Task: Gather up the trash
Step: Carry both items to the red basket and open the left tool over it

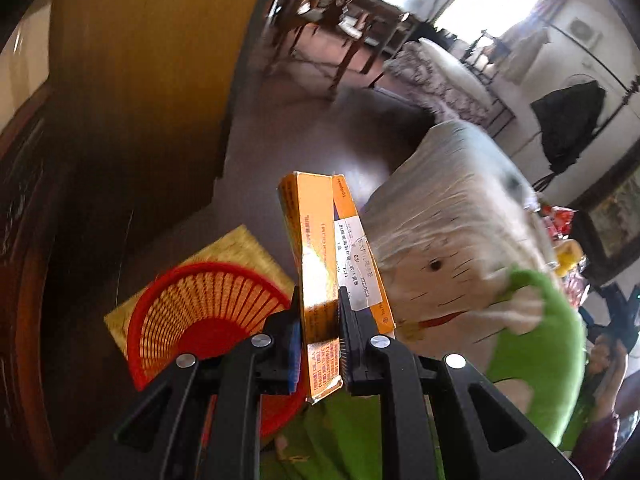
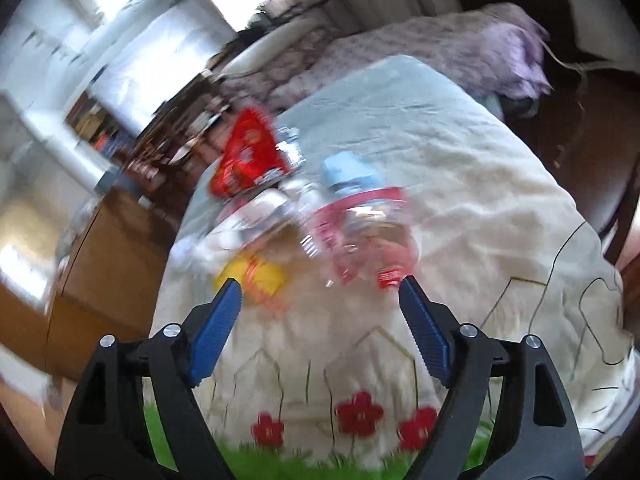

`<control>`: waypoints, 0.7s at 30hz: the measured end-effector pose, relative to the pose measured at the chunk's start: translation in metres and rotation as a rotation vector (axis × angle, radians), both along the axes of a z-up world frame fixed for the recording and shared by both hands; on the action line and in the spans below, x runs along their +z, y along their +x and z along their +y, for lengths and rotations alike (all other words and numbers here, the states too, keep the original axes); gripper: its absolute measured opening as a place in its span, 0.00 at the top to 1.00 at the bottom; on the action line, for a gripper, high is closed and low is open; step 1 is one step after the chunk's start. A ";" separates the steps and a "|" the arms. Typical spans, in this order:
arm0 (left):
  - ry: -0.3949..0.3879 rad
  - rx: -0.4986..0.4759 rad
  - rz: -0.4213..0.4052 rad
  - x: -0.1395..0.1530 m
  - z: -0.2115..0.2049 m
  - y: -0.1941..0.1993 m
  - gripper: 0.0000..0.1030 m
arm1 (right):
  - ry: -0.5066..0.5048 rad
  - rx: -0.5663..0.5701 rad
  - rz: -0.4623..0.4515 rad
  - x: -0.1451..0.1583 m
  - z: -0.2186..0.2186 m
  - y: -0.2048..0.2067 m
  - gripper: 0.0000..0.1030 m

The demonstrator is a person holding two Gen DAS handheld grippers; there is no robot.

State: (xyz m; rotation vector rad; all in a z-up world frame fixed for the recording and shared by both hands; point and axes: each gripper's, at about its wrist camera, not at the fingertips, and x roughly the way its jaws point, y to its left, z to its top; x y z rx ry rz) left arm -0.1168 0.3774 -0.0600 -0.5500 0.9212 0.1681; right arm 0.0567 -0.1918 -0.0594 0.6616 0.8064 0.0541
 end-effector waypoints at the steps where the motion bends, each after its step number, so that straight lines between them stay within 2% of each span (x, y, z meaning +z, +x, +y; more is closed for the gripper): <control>1: -0.011 0.005 0.008 -0.006 -0.002 0.001 0.84 | 0.018 -0.013 0.003 -0.003 0.001 0.002 0.23; 4: -0.017 0.003 0.018 -0.014 0.000 -0.003 0.85 | 0.058 -0.087 -0.009 -0.004 -0.007 0.000 0.23; 7: -0.011 -0.015 0.007 -0.013 -0.002 -0.003 0.85 | 0.022 -0.134 -0.020 -0.001 -0.008 0.003 0.20; 12: -0.032 -0.025 0.001 -0.015 -0.005 -0.002 0.84 | 0.015 -0.112 0.034 -0.014 -0.002 0.032 0.21; 14: -0.027 -0.028 0.008 -0.017 -0.007 -0.003 0.84 | 0.018 -0.080 0.039 -0.020 0.002 0.040 0.55; 16: -0.022 -0.025 0.013 -0.020 -0.009 -0.003 0.84 | 0.034 -0.060 0.007 -0.018 0.004 0.035 0.76; 17: -0.027 -0.022 0.016 -0.021 -0.008 -0.004 0.84 | 0.023 -0.063 -0.011 -0.014 0.005 0.032 0.79; 21: -0.041 -0.009 0.034 -0.029 -0.001 -0.007 0.84 | -0.057 -0.039 -0.123 0.019 0.018 0.009 0.80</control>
